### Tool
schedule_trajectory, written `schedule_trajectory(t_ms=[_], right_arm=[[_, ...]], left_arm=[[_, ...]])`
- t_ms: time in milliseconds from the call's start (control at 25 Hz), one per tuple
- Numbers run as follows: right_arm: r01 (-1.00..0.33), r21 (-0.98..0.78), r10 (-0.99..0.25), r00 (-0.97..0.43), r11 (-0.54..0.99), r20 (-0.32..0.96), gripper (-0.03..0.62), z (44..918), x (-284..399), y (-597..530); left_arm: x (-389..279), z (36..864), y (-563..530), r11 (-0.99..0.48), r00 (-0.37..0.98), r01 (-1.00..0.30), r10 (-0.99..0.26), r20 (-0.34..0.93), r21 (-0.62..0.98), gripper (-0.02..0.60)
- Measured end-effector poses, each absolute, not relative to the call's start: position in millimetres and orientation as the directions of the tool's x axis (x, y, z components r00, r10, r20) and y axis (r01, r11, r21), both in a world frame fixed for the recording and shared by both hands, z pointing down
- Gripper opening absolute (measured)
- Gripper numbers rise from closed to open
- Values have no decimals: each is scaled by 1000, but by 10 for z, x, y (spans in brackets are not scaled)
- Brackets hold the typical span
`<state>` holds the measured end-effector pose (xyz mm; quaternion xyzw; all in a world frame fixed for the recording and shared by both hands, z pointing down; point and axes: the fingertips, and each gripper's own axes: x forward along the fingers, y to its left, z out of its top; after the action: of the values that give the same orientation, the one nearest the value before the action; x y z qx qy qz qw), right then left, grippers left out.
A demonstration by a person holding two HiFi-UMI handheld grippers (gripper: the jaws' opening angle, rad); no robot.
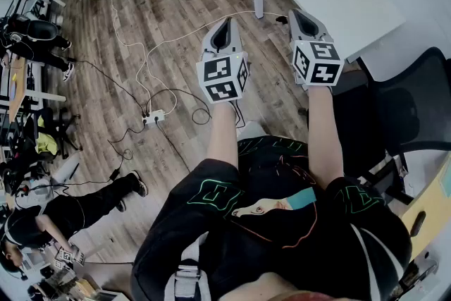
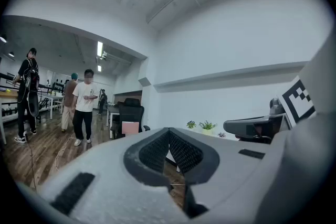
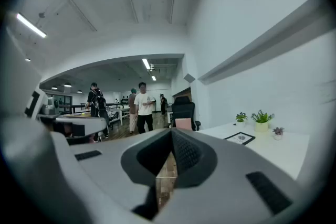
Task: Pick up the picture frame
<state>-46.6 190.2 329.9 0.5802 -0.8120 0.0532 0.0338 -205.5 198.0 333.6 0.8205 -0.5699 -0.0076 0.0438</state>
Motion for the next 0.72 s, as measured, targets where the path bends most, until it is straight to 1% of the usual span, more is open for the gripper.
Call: schedule_trajectory(t_ms=[200, 320, 720], right_arm=[[-942, -31, -937, -335, 334, 101, 3, 3206, -452, 1935], [-942, -63, -939, -335, 330, 80, 3, 3187, -404, 1899], [-940, -69, -934, -339, 333, 113, 5, 3233, -292, 1826]], left_arm=[[-2005, 3284, 2008, -350, 354, -933, -935, 37, 78, 5], [-1966, 3290, 1966, -353, 356, -933, -934, 40, 78, 5], [-1856, 3272, 1885, -361, 364, -930, -930, 44, 66, 5]])
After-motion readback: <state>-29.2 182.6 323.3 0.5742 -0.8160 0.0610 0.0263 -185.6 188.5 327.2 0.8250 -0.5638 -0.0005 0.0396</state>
